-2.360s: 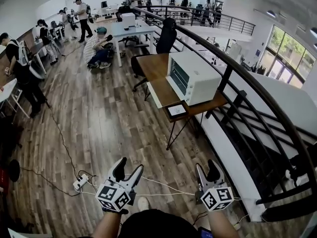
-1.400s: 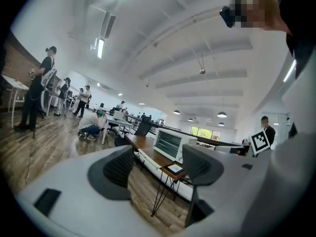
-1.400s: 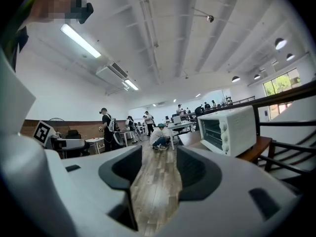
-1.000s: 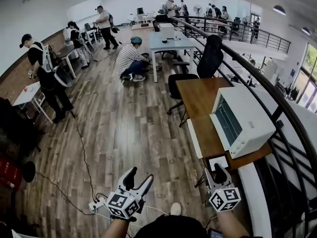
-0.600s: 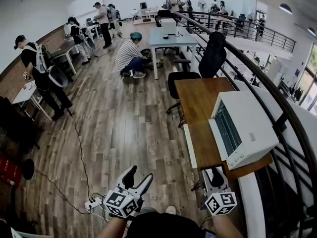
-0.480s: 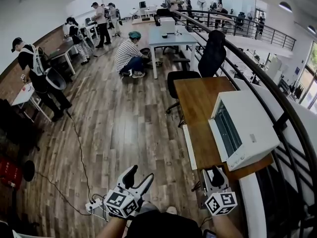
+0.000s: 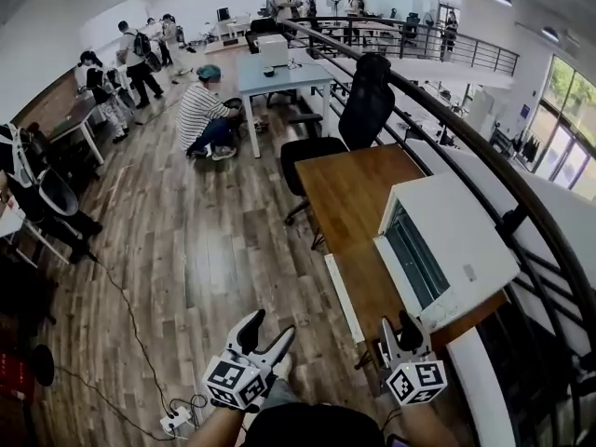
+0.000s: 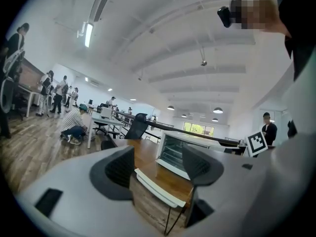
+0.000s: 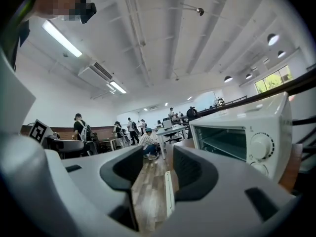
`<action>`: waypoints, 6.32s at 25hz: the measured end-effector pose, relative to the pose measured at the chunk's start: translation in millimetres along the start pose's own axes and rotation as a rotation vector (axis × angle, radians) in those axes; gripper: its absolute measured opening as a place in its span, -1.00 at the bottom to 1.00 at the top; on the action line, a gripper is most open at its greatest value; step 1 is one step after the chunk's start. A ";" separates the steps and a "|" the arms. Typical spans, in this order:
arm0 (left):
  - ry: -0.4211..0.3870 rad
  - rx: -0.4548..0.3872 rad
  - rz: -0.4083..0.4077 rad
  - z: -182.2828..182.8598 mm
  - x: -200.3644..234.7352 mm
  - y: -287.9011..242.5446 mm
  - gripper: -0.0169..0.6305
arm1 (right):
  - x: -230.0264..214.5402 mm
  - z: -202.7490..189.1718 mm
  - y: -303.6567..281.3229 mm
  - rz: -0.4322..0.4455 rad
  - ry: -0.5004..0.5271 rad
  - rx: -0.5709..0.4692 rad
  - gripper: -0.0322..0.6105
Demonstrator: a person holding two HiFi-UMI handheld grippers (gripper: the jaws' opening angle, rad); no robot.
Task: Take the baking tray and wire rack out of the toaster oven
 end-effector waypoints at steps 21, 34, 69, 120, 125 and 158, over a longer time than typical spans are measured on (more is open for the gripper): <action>0.036 0.079 -0.235 10.7 135.4 -151.3 0.00 | 7.0 -9.3 -148.3 -0.221 0.014 -0.018 -0.37; 0.061 0.260 -0.503 -41.0 61.1 -238.3 -0.01 | -50.7 -23.5 -84.2 -0.515 -0.068 0.002 -0.41; 0.407 0.553 -0.687 -192.6 -176.8 -397.5 -0.12 | -121.5 -40.3 135.5 -1.007 -0.129 0.028 -0.45; 0.861 0.629 -0.330 -210.5 -122.5 -365.2 -0.67 | -79.0 -51.7 119.7 -1.067 -0.219 -0.027 -0.50; 0.891 0.665 -0.303 -210.6 -101.6 -344.1 -0.71 | -65.2 -57.9 102.4 -1.056 -0.261 -0.061 -0.50; 0.936 0.710 -0.356 -148.3 38.6 -261.7 -0.76 | 3.1 -49.3 -24.8 -0.835 -0.219 -0.065 -0.51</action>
Point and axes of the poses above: the fingertips, and each gripper's own axes: y backward along the fingers, x to its left, z out of its top, the point moved 4 cm from there along y, backward along the fingers, and after that the axes turned 8 degrees about -x, right-handed, at the moved point
